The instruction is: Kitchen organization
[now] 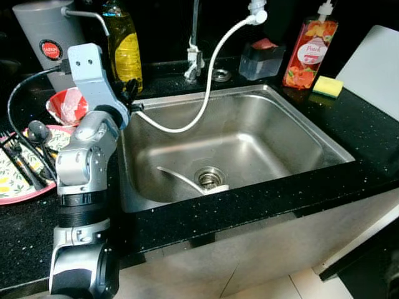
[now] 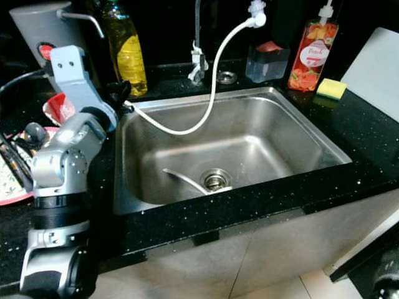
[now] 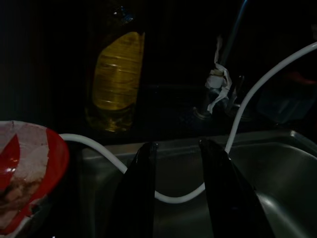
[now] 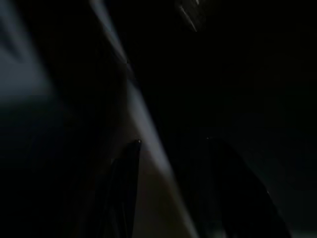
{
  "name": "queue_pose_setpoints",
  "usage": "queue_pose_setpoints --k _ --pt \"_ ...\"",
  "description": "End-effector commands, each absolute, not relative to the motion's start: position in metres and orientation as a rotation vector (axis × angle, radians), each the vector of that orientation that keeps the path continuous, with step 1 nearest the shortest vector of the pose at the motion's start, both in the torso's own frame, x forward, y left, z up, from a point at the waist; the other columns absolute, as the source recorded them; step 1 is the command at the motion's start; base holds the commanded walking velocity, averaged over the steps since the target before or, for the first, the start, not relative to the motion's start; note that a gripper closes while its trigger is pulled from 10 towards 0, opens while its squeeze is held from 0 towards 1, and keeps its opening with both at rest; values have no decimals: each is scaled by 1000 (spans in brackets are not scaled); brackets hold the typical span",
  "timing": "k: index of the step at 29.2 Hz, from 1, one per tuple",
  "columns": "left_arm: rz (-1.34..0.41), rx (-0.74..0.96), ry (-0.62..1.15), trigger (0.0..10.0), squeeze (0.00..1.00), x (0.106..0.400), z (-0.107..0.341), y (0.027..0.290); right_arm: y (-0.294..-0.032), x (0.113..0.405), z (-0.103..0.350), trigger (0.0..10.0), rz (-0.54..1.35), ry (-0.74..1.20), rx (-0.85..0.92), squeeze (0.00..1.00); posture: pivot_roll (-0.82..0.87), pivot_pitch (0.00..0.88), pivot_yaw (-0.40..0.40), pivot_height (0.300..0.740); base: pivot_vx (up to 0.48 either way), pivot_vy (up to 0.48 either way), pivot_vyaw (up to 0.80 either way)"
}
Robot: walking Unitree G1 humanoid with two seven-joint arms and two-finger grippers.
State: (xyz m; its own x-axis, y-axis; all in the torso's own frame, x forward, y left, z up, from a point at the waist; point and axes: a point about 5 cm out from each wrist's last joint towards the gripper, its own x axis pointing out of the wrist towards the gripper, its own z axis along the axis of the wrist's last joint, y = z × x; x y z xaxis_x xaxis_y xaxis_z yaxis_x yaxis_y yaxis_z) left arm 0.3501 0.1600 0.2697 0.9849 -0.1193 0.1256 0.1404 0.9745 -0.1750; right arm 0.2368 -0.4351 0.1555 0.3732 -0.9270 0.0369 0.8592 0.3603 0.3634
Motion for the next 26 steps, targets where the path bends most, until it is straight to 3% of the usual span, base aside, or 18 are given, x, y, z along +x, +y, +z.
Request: queue_pose_setpoints --k 1,3,4,8,10,11,12,14,16,20,24,26 --pt "-123 -153 -125 10000 0 349 269 162 -432 247 186 10000 -1115 -360 253 0 5 0 -15 740 0 0 0" --pt "-116 -135 -137 10000 0 348 271 162 -427 254 203 10000 -1074 -412 230 0 7 0 -15 740 0 0 0" --pt "-89 -81 -155 10000 0 346 274 162 -413 267 232 10000 -985 -499 191 0 11 0 -16 740 0 0 0" --pt "-36 -19 -158 10000 0 346 275 164 -392 280 257 10000 -874 -570 157 0 13 0 -14 740 0 0 0" --pt "84 32 -101 10000 0 346 272 173 -348 303 276 10000 -661 -611 170 0 16 0 -9 740 0 0 0" --pt "84 32 -101 10000 0 346 272 173 -348 303 276 10000 -661 -611 170 0 16 0 -9 740 0 0 0" --pt "161 25 -34 10000 0 347 267 181 -318 314 276 10000 -549 -596 209 0 24 0 -8 740 0 0 0" --pt "187 10 -15 10000 0 347 266 184 -305 318 275 10000 -511 -584 218 0 24 0 -8 740 0 0 0" --pt "302 -9 25 10000 0 342 262 203 -258 325 269 10000 -390 -568 253 0 38 0 6 740 0 0 0" --pt "382 -33 54 10000 0 337 258 215 -238 328 266 10000 -332 -547 269 0 38 0 6 740 0 0 0" --pt "655 -53 103 10000 0 321 248 250 -215 331 260 10000 -255 -506 268 0 47 0 13 740 0 0 0" --pt "680 -78 119 10000 0 320 244 255 -214 331 259 10000 -251 -501 272 0 57 0 14 740 0 0 0"
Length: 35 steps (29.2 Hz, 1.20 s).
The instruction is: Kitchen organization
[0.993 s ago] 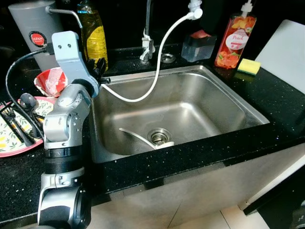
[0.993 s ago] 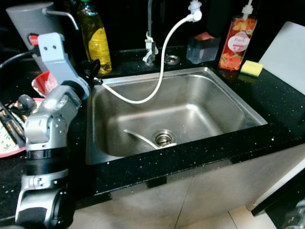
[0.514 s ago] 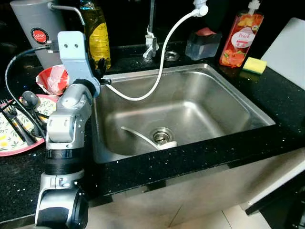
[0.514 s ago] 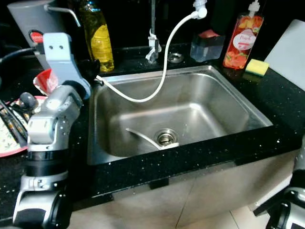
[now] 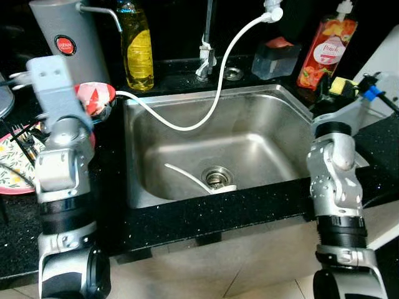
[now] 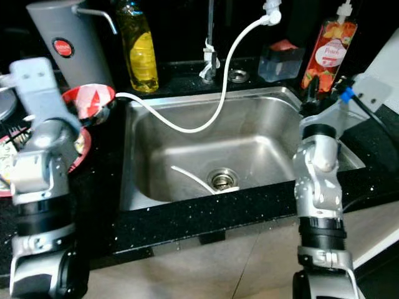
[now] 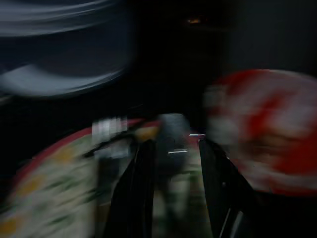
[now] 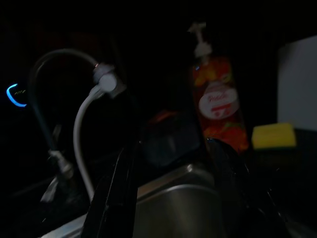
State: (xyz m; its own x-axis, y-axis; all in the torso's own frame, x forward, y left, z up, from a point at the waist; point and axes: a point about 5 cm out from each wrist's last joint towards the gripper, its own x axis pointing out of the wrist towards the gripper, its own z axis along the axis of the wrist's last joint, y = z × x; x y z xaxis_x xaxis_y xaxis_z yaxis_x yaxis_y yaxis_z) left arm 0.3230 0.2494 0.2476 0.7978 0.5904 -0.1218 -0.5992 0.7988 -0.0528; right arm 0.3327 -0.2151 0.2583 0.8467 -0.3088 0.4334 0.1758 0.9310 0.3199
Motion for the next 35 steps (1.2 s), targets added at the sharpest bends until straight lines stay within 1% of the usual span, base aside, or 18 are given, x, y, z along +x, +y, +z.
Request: queue_pose_setpoints --k 1,5,9,15,20,21,23,25,26,32,33,35 --pt "716 -118 146 10000 0 317 239 261 -212 330 258 10000 -247 -488 275 0 60 0 9 740 0 0 0" --pt "716 -140 177 10000 0 318 235 265 -212 328 258 10000 -248 -472 276 0 60 0 9 740 0 0 0" --pt "635 -110 211 10000 0 327 230 261 -213 328 257 10000 -250 -457 268 0 62 0 4 740 0 0 0" --pt "634 -103 238 10000 0 327 225 257 -212 326 258 10000 -248 -452 265 0 65 0 4 740 0 0 0" --pt "630 -153 262 10000 0 327 223 257 -211 325 257 10000 -247 -442 264 0 66 0 5 740 0 0 0" --pt "626 -198 278 10000 0 327 221 258 -211 325 257 10000 -247 -440 264 0 66 0 4 740 0 0 0" --pt "624 -210 283 10000 0 327 220 258 -211 325 257 10000 -247 -440 264 0 66 0 4 740 0 0 0" --pt "627 -323 317 10000 0 326 214 259 -211 325 257 10000 -248 -439 262 0 67 0 3 740 0 0 0" --pt "614 -349 327 10000 0 326 213 259 -211 325 257 10000 -249 -438 262 0 67 0 3 740 0 0 0" --pt "571 -356 341 10000 0 328 212 257 -212 325 257 10000 -251 -438 263 0 70 0 2 740 0 0 0" --pt "551 -345 346 9608 0 329 212 255 -212 325 258 10000 -249 -439 266 0 70 0 2 740 0 0 0" --pt "547 -345 350 7686 0 330 212 255 -211 325 259 10000 -247 -440 268 0 70 0 2 740 0 0 0"
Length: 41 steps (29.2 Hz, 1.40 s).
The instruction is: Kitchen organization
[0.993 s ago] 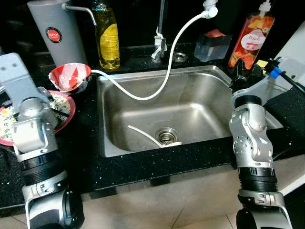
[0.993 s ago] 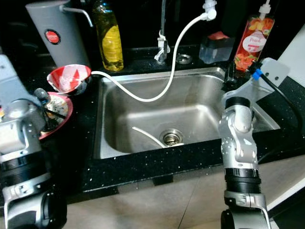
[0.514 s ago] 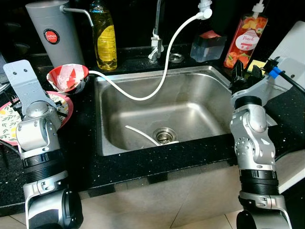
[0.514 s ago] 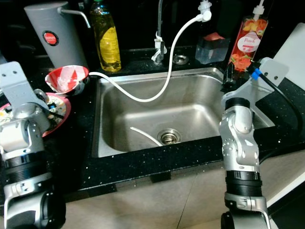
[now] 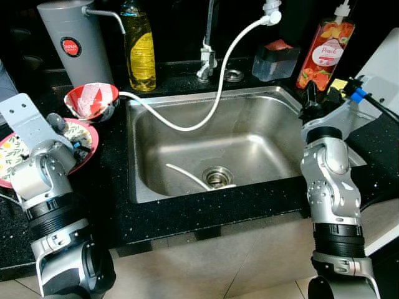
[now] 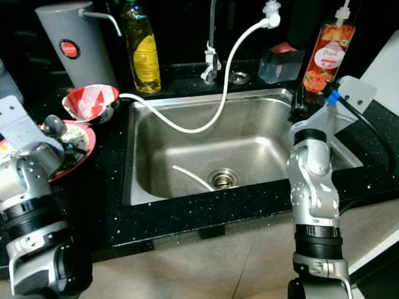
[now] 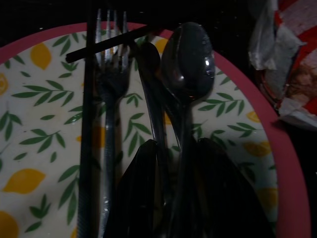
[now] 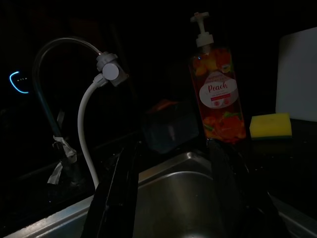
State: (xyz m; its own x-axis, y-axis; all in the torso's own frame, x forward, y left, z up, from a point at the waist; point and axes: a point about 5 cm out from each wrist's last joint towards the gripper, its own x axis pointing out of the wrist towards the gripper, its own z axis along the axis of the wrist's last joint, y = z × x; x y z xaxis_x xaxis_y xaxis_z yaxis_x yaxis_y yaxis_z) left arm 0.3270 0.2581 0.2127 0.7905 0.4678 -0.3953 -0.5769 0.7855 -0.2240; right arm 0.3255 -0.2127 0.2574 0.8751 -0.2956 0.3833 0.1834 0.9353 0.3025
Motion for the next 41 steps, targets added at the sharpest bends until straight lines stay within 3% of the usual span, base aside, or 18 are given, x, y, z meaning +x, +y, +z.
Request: queue_pose_setpoints --k 1,2,3,5,15,20,21,25,31,35,36,40,41 --pt "547 -345 350 7686 0 330 212 255 -211 325 259 10000 -247 -440 268 0 70 0 2 740 0 0 0" --pt "549 -351 353 7686 0 330 212 255 -211 325 259 10000 -247 -440 268 0 70 0 2 740 0 0 0" --pt "549 -356 357 588 0 329 211 255 -211 325 259 10000 -247 -440 268 0 70 0 2 740 0 0 0" --pt "548 -360 361 0 0 330 211 255 -212 325 259 10000 -246 -439 269 0 71 0 1 740 0 0 0" --pt "563 -347 344 0 0 329 212 257 -213 325 259 10000 -247 -439 272 0 72 0 -2 740 0 0 0" --pt "595 -304 244 0 0 329 226 261 -213 326 259 10000 -248 -438 275 0 72 0 -3 740 0 0 0" --pt "568 -262 138 10000 0 331 243 258 -213 326 259 10000 -248 -436 276 0 72 0 -3 740 0 0 0" --pt "484 -188 -7 10000 0 334 267 247 -213 326 259 10000 -248 -437 278 0 71 0 -2 740 0 0 0" --pt "413 -135 -83 10000 0 334 278 236 -214 326 259 10000 -251 -437 279 0 70 0 -2 740 0 0 0" --pt "103 59 -181 10000 0 337 295 195 -214 326 260 10000 -250 -436 279 0 69 0 -10 740 0 0 0" --pt "103 59 -181 10000 0 337 295 195 -214 326 260 10000 -250 -436 279 0 69 0 -10 740 0 0 0" --pt "-287 178 -4 10000 0 341 275 141 -209 329 259 10000 -222 -421 269 0 72 0 -16 740 0 0 0" --pt "-287 178 -4 10000 0 341 275 141 -209 329 259 10000 -222 -421 269 0 72 0 -16 740 0 0 0"
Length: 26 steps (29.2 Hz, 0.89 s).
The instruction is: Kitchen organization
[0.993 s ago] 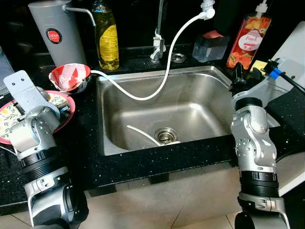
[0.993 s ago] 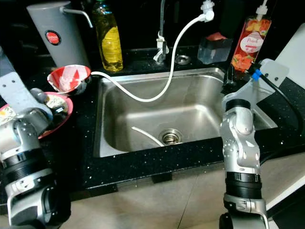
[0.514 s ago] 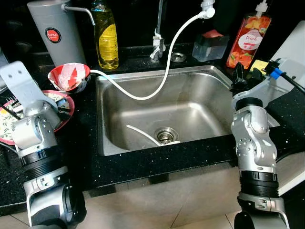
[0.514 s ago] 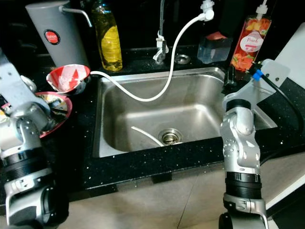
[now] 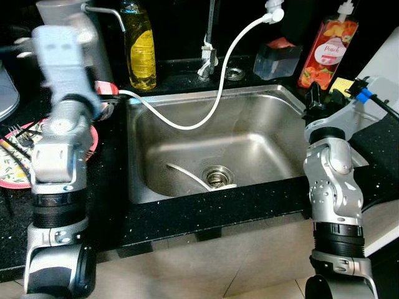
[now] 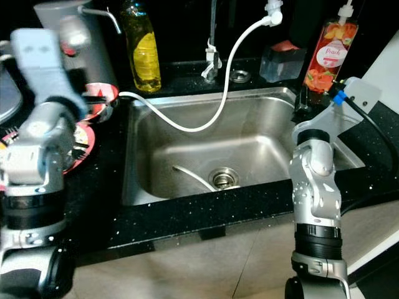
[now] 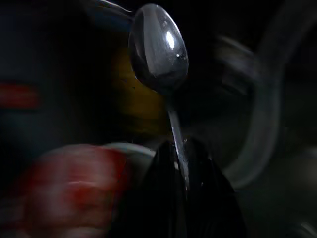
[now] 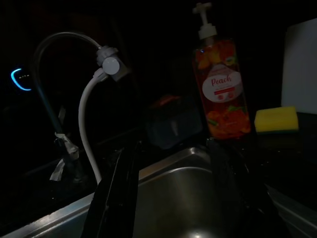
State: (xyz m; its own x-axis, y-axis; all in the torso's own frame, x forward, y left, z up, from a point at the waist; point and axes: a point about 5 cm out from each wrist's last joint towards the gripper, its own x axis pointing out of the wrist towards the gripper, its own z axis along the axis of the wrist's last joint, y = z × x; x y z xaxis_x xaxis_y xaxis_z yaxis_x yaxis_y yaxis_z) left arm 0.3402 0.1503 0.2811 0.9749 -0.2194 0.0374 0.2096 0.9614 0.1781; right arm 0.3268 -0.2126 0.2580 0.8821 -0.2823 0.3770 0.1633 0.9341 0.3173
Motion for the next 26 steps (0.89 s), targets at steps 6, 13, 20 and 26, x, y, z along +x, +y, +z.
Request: queue_pose_setpoints --k 6,13,20,26 --pt "-311 6 172 10000 0 357 254 107 -204 331 260 10000 -205 -422 270 0 59 0 -12 740 0 0 0" --pt "-328 -25 267 10000 0 359 231 98 -207 329 260 10000 -211 -421 266 0 59 0 -12 740 0 0 0" --pt "-275 107 338 10000 0 353 212 104 -207 330 259 10000 -209 -413 268 0 60 0 -18 740 0 0 0" --pt "-246 43 413 10000 765 348 197 105 -207 329 258 10000 -211 -412 267 0 57 0 -14 740 0 0 0"
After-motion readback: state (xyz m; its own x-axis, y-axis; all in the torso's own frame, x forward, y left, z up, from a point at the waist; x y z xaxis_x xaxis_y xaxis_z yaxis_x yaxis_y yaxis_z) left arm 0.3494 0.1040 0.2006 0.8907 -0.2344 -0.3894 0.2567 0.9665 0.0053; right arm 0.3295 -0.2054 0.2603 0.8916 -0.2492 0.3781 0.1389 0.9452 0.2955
